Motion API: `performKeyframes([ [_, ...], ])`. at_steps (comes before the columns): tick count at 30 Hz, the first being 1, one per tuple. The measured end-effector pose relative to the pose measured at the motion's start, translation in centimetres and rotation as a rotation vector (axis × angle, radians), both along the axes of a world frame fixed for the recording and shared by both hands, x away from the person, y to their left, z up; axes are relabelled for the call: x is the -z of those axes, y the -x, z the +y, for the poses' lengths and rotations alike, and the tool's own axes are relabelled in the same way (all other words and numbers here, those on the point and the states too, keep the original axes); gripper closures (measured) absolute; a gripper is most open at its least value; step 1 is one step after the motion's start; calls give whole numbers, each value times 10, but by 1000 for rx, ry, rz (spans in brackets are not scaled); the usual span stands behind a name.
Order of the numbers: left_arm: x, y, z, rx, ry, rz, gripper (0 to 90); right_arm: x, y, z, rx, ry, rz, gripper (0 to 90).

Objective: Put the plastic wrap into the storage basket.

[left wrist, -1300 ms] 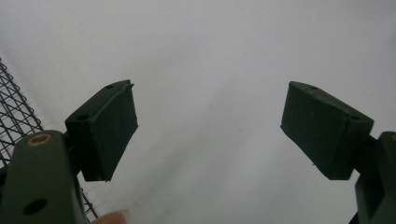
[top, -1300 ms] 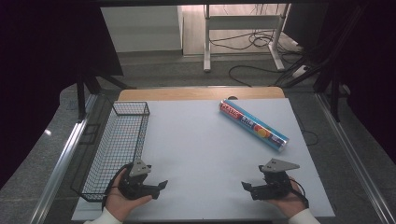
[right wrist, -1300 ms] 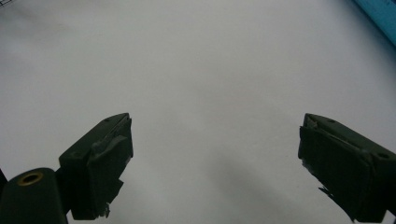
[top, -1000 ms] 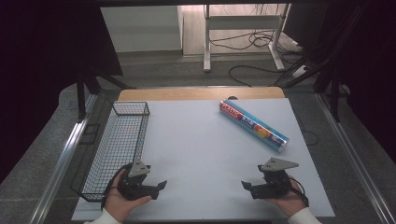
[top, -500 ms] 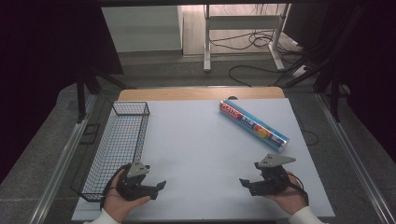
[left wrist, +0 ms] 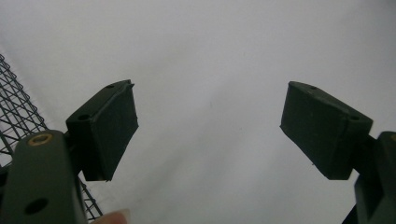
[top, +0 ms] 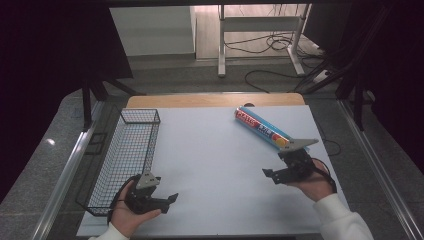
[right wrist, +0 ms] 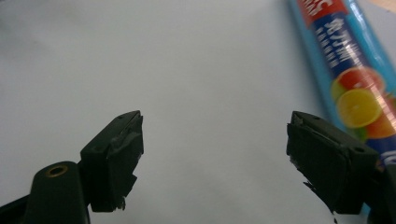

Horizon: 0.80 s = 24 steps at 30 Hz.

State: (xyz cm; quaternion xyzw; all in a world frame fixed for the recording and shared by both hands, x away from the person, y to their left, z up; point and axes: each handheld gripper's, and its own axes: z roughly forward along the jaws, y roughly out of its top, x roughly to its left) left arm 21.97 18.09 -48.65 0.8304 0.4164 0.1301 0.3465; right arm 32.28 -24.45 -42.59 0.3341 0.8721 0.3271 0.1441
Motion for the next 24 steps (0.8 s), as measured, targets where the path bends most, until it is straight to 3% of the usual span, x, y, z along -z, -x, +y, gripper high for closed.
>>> performKeyframes([
  [9,0,0,3,-6,5,0,189,-2,-57,0,36,98,12,193],
  [13,1,-1,3,-3,4,4,189,0,-79,-3,57,117,29,191],
  [18,2,-1,3,-7,7,5,189,1,-93,-4,70,131,40,189],
  [24,2,-1,2,-3,3,8,189,12,-116,-8,100,190,67,171],
])
